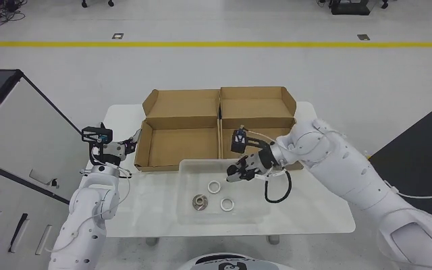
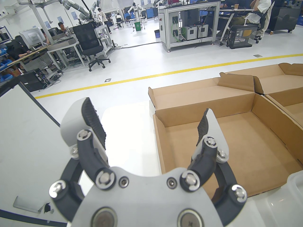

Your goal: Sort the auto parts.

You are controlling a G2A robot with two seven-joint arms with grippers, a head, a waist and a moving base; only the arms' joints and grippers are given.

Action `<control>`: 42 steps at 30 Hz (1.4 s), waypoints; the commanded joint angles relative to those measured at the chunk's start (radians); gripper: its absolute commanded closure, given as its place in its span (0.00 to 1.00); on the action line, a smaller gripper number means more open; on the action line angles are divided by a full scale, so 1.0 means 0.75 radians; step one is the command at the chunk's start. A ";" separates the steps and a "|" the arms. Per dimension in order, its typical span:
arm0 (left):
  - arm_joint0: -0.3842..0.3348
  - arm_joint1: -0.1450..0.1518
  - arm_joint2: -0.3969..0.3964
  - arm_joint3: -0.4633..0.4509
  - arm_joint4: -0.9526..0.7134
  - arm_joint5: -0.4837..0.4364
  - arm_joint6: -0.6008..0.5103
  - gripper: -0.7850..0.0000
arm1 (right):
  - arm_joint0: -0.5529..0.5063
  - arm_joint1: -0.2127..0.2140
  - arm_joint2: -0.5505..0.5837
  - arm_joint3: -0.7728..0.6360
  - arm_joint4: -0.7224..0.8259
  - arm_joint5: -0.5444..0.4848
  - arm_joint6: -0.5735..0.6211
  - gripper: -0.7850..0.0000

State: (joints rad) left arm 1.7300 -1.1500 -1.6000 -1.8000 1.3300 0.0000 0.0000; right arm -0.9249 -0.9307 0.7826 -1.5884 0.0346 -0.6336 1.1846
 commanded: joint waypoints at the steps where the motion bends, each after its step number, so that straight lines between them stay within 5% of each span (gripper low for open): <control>1: 0.000 0.000 0.000 0.000 0.000 0.000 0.000 0.00 | -0.040 0.026 0.044 0.005 0.173 -0.024 -0.021 1.00; 9: 0.000 0.000 0.000 0.000 0.000 0.000 0.000 0.00 | -0.111 0.131 0.099 -0.136 0.723 -0.106 -0.103 1.00; 14: 0.000 0.000 0.000 0.000 0.000 0.000 0.000 0.00 | -0.061 0.144 0.060 -0.259 1.048 -0.114 -0.111 1.00; 42: 0.000 0.000 0.000 0.000 0.000 0.000 0.000 0.00 | -0.070 0.135 0.072 -0.299 1.087 -0.105 -0.168 1.00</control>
State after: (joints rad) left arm 1.7300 -1.1500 -1.6000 -1.8000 1.3300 0.0000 0.0000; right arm -0.9753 -0.8259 0.8327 -1.7998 0.8216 -0.7121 1.0765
